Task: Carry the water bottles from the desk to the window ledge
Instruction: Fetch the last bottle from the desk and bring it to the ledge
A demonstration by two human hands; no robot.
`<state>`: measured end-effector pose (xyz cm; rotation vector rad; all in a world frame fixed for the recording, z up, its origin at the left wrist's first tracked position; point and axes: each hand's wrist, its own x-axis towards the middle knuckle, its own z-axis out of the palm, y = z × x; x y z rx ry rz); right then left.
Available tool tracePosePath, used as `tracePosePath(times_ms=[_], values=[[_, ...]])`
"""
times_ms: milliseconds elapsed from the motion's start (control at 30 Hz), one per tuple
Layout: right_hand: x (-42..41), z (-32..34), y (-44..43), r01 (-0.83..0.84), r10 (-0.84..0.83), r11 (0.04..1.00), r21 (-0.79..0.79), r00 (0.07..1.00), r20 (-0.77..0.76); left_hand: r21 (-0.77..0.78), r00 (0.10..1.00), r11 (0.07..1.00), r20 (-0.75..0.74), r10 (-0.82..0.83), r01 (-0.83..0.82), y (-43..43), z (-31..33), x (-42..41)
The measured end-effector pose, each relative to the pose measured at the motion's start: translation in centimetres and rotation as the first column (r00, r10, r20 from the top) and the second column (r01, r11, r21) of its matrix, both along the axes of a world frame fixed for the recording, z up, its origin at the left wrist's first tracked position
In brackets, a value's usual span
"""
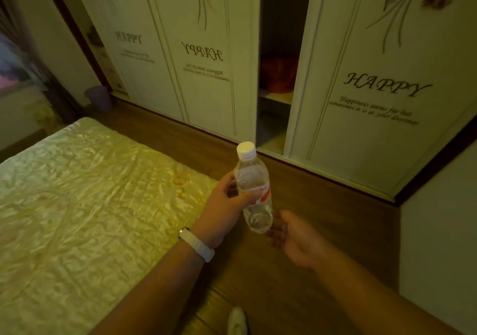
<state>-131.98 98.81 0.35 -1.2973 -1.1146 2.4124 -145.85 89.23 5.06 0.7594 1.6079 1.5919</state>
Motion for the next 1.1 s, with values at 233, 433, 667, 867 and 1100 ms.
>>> tracePosePath(times_ms=[233, 433, 667, 867, 1100], values=[[-8.8, 1.4, 5.1, 0.082, -0.081, 0.996, 0.024, 0.996, -0.022, 0.041, 0.996, 0.996, 0.015, -0.085, 0.084, 6.2, 2.0, -9.5], [-13.4, 1.6, 10.4, 0.095, -0.096, 0.995, 0.033, 0.995, 0.007, 0.042, 0.994, 0.993, -0.006, -0.112, 0.112, 11.1, 2.1, -14.8], [-17.7, 0.3, 19.2, 0.106, -0.106, 0.994, -0.024, 0.994, -0.008, 0.000, 0.994, 0.994, -0.012, -0.107, 0.107, 19.8, 0.8, -19.0], [-23.4, 0.1, 30.9, 0.066, -0.066, 0.998, -0.022, 0.998, -0.018, -0.021, 0.999, 1.000, -0.035, -0.006, 0.005, 30.2, 1.1, -23.0], [-27.8, 1.2, 42.9, -0.047, 0.046, 0.999, -0.019, 0.998, -0.043, -0.033, 0.998, 0.999, -0.046, 0.037, -0.038, 41.0, 3.8, -26.8]])
